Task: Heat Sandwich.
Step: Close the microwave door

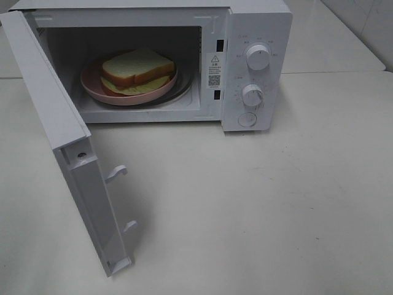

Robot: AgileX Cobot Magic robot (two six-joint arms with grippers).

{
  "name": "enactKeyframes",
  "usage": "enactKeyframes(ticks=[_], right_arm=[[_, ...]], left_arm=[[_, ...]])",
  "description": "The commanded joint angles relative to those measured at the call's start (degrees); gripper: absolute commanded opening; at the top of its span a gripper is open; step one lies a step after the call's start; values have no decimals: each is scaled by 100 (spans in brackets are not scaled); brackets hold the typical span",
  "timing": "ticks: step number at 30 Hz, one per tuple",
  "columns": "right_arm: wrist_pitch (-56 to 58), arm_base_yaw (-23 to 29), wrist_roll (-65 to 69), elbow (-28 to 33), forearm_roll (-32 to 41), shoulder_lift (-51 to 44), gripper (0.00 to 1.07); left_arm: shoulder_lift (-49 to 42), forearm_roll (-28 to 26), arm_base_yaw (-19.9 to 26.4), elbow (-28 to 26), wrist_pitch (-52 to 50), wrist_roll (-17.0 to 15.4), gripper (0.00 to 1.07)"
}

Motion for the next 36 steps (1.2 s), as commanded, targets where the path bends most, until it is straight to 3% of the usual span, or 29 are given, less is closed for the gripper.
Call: enactKeyframes(ticks=[1,4,5,6,9,10,11,13,27,36], right_arm=[[-69,-34,11,0,-29,-166,76],[-69,-34,11,0,-29,-166,76],[-69,-34,11,0,-29,-166,76],[-69,-34,11,0,-29,-166,76],[-69,-34,11,0,-29,-166,76],[-69,-34,11,0,-29,-166,76],[-69,-34,11,0,-29,-166,76],[-69,-34,11,0,-29,-166,76],[-69,-34,11,0,-29,-166,76],[-69,-34,11,0,-29,-166,76]], left_arm=[[521,0,17,-29,-590,0,77],[911,23,17,-29,-854,0,61],[911,23,17,-29,-854,0,61],[1186,29,17,-29,-1066,0,50],[1564,86,17,-29,-1364,0,29],[1564,86,17,-29,-1364,0,29],[1862,155,17,-29,-1524,0,12],[2149,246,17,-29,-1679,0,0],[3908,367,17,-29,-3953,0,0],[5128,367,0,-29,-5294,344,0]])
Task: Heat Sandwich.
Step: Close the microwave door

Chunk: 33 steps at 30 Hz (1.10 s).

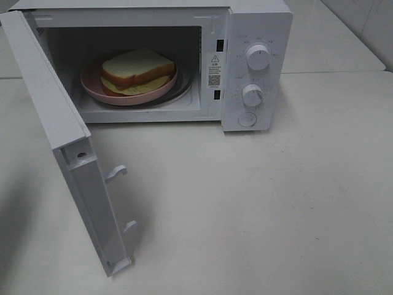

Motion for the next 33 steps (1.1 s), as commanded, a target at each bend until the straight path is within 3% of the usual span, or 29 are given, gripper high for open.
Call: enactKeyframes(ticks=[1,5,6,8,10,15,18,26,29,33], right_arm=[[-69,-34,11,0,-29,-166,76],[-69,-34,11,0,-29,-166,76],[-69,-34,11,0,-29,-166,76],[-69,-34,11,0,-29,-166,76],[-69,-34,11,0,-29,-166,76],[-69,-34,11,0,-29,-166,76],[-69,-34,11,0,-29,-166,76],[-69,-34,11,0,-23,-166,76],[-69,-34,11,0,-23,-166,76],[-69,-34,11,0,-23,-166,76]], left_arm=[[556,6,0,0,-791,109,0],[814,29,0,246,-1576,109,0],[957,80,0,573,-2372,109,0],[1026,120,0,756,-2710,109,0],[1220,378,0,1192,-3902,0,0],[1599,1049,0,1392,-4412,-395,0],[1753,1324,0,1392,-4566,-458,0],[2229,2607,0,1392,-5248,-900,0],[2418,3340,0,1392,-5684,-1071,0],[2670,3575,0,1392,-6154,-1278,0]])
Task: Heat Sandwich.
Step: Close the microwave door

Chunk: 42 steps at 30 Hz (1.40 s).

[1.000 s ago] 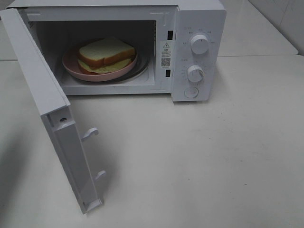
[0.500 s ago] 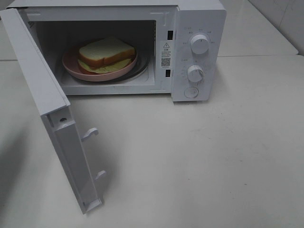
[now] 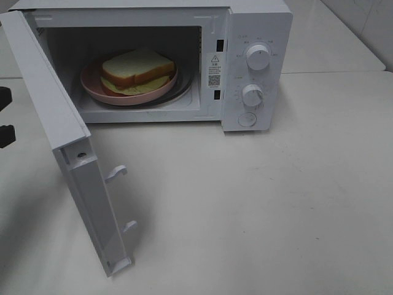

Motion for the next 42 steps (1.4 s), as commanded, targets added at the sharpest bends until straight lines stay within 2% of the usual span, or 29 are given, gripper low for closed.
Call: enactKeyframes(ticks=[1,3,6,8,11,12,14,17,18,25,35,39,42], right_arm=[[-69,-34,11,0,-23,-166,76],[-69,-34,11,0,-23,-166,76],[-69,-34,11,0,-23,-166,76],[-69,-34,11,0,-23,-166,76],[-69,-34,11,0,-23,-166,76],[-69,-34,11,0,-23,-166,76],[-69,-34,11,0,-23,-166,76],[-69,-34,11,0,-23,-166,76],[-69,-34,11,0,-23,-166,76],[-69,-34,11,0,-23,-166,76],[-69,-34,11,0,-23,-166,76],[-69,-34,11,0,-23,-166,76],[-69,-34,11,0,-23,-166,76]], left_arm=[[218,235,-23,17,-464,-195,0],[275,252,-80,17,-516,-189,0],[561,195,-521,-29,-539,52,0],[625,138,-647,-46,-539,109,0],[928,-309,-1203,-109,-544,269,0],[928,-309,-1203,-109,-544,269,0],[1089,-785,-1621,-189,-550,476,0],[1186,-1106,-1896,-269,-539,607,0],[1261,-1444,-2137,-361,-533,710,0],[1547,-2406,-2888,-837,-407,842,0],[1862,-2681,-3289,-1467,-160,1031,0],[2068,-3266,-3529,-1937,-52,1249,0],[2137,-3518,-3604,-2097,-17,1364,0]])
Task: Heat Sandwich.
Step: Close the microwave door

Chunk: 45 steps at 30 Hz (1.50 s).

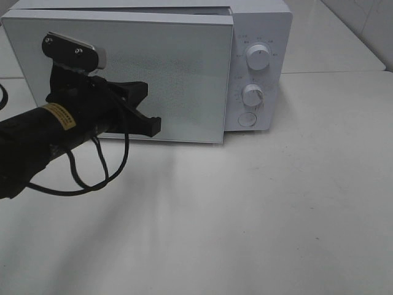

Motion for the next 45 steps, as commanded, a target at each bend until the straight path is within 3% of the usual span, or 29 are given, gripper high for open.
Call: enactKeyframes(ticks=[1,6,33,45], right_arm=[[-69,-34,11,0,-29,-166,76],[-69,-34,11,0,-29,-166,76],[-69,-29,17,0,-29,-166,76],[-69,-29,17,0,-29,-166,76]], left_arm=[[109,-481,-138,-309,86,212,0],[355,-762,-292,-762,126,435,0],[1186,-968,-327,-2372,642,435,0],[1272,-1043,-160,-2693,796,504,0]])
